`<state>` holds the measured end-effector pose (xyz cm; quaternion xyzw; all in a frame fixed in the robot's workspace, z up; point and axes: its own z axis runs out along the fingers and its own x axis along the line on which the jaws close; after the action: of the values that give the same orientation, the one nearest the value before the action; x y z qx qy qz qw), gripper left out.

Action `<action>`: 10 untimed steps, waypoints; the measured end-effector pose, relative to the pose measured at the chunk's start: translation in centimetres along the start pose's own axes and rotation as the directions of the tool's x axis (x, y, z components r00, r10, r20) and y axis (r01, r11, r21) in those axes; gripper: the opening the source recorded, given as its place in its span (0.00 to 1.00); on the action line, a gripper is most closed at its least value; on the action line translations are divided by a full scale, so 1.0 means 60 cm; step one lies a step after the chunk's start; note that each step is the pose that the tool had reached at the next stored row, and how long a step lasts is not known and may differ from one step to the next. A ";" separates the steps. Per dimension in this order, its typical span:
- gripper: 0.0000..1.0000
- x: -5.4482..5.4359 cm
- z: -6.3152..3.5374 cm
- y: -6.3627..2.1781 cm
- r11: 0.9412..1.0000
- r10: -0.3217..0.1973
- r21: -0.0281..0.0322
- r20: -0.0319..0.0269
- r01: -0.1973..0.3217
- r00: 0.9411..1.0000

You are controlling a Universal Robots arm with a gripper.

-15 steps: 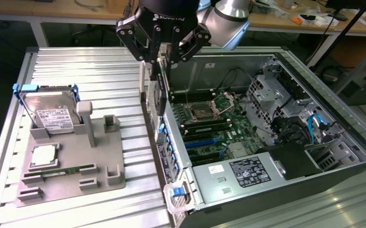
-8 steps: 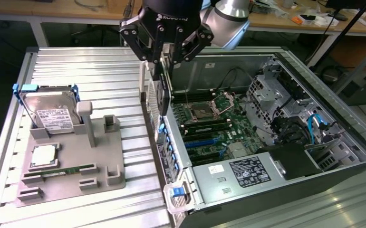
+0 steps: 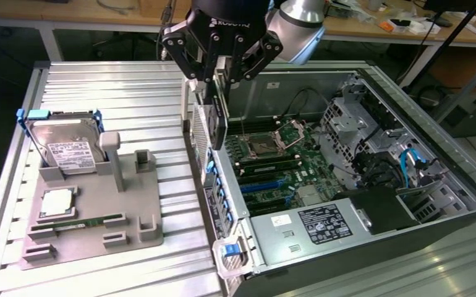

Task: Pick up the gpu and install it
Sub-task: 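Pick up the gpu and move the gpu toward the slot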

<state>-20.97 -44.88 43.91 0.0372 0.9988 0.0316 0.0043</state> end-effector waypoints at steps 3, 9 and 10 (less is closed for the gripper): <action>0.27 -0.005 0.000 0.000 1.000 0.000 0.000 0.000 0.000 1.000; 0.27 -0.011 0.000 0.001 1.000 0.000 0.000 0.000 0.000 1.000; 0.27 -0.011 0.000 0.001 1.000 0.000 0.000 0.000 0.000 1.000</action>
<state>-20.29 -44.88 43.91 0.0372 0.9988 0.0316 0.0043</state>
